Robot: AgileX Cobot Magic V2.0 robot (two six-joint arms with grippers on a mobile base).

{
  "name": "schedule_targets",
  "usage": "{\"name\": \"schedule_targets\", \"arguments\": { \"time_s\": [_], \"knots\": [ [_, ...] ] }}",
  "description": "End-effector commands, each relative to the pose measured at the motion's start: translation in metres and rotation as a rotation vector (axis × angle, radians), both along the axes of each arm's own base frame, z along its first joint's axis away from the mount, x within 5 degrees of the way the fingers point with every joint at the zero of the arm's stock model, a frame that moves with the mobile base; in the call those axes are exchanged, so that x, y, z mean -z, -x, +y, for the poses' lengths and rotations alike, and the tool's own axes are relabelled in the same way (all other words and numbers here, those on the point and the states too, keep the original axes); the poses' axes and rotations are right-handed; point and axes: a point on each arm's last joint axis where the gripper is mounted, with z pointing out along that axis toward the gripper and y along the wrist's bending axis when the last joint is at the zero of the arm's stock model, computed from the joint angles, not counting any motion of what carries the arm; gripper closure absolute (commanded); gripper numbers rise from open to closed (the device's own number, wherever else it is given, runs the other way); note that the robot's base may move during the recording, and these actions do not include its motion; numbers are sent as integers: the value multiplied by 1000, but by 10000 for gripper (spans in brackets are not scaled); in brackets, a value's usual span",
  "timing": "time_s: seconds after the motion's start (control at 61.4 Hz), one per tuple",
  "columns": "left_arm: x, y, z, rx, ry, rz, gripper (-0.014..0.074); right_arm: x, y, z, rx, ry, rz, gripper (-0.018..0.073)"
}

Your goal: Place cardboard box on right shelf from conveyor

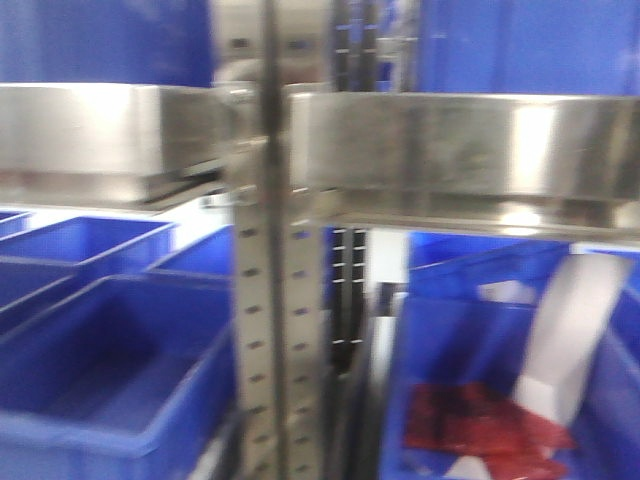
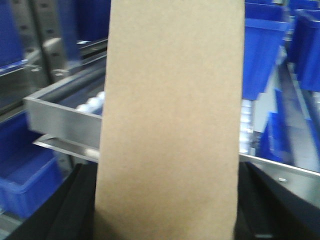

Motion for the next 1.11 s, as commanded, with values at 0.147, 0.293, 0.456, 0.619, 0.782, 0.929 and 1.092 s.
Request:
{"name": "schedule_targets", "arguments": {
  "time_s": [0.147,0.293,0.456,0.619,0.782,0.929,1.092],
  "knots": [
    [-6,1,1,-8,7,-94,713,-16,-4,1,1,4,-109,319],
    [-6,1,1,-8,7,-94,712,-16,-4,1,1,4,-109,319],
    [-6,1,1,-8,7,-94,713,-16,-4,1,1,4,-109,319],
    [-5,1,1,-8,7,-92,713,-16,-4,1,1,4,-109,319],
    [-5,1,1,-8,7,-92,713,-16,-4,1,1,4,-109,319],
    [-5,1,1,-8,7,-92,713,-16,-4,1,1,4,-109,319],
    [-5,1,1,-8,7,-92,712,-16,-4,1,1,4,-109,319]
  ]
}}
